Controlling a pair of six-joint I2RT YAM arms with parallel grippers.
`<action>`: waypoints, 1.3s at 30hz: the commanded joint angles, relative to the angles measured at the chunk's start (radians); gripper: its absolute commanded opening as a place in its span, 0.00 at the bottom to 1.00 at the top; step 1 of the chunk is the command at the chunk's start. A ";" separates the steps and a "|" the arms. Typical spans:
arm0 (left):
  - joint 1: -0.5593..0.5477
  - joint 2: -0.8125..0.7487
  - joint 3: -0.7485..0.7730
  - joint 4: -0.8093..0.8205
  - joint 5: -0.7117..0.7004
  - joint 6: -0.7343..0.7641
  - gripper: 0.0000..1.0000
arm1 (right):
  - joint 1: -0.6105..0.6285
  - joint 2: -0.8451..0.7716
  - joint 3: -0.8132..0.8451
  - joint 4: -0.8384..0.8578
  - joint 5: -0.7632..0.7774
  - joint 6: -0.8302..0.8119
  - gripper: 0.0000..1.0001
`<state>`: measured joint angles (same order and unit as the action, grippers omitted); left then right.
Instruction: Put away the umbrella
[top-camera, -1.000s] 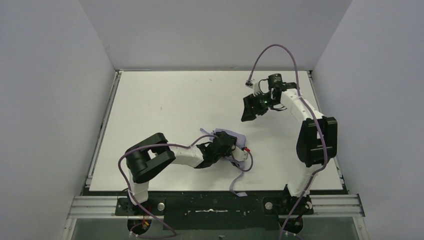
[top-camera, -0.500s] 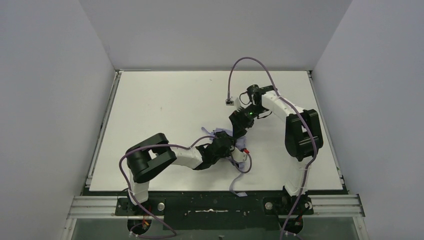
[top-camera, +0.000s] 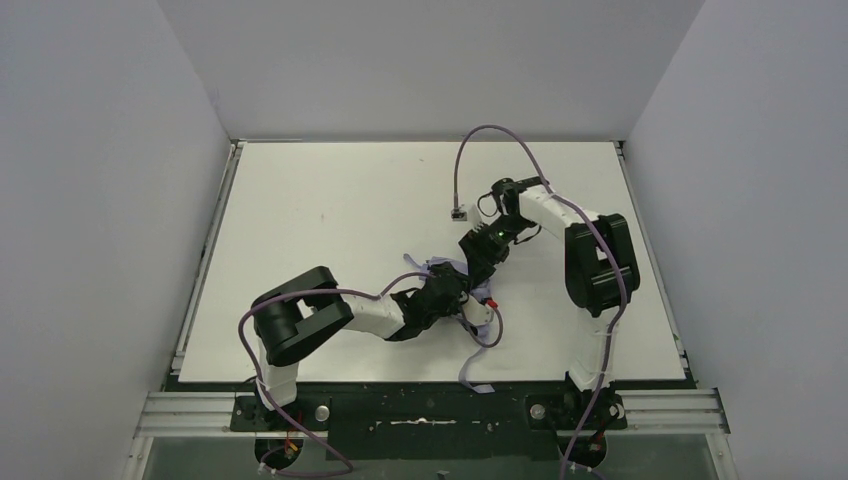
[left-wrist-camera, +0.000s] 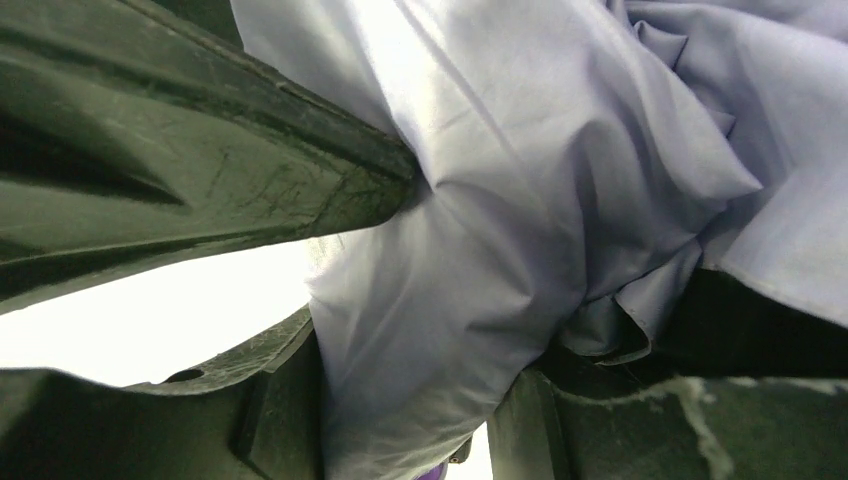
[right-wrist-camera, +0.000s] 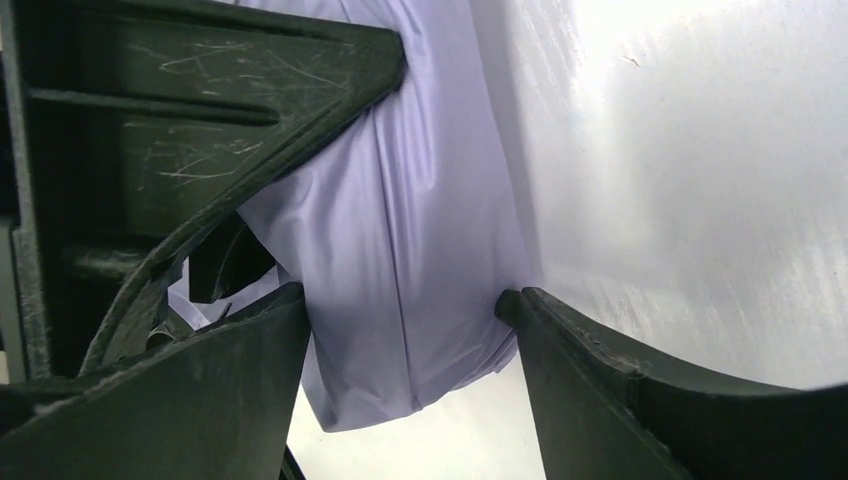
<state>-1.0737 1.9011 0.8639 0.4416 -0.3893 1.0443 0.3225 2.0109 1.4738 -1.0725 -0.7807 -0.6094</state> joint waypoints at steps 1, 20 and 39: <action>0.007 -0.004 -0.031 -0.018 -0.018 -0.014 0.00 | 0.014 0.033 -0.035 -0.012 0.109 0.044 0.72; 0.022 -0.224 -0.070 -0.040 -0.073 -0.147 0.57 | 0.018 -0.010 -0.113 0.131 0.238 0.136 0.28; 0.242 -0.826 -0.144 -0.349 0.173 -0.619 0.60 | 0.152 -0.284 -0.389 0.509 0.475 0.071 0.22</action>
<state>-0.9173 1.1168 0.7109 0.1230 -0.3260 0.5587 0.4313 1.7367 1.1336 -0.6785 -0.5575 -0.4423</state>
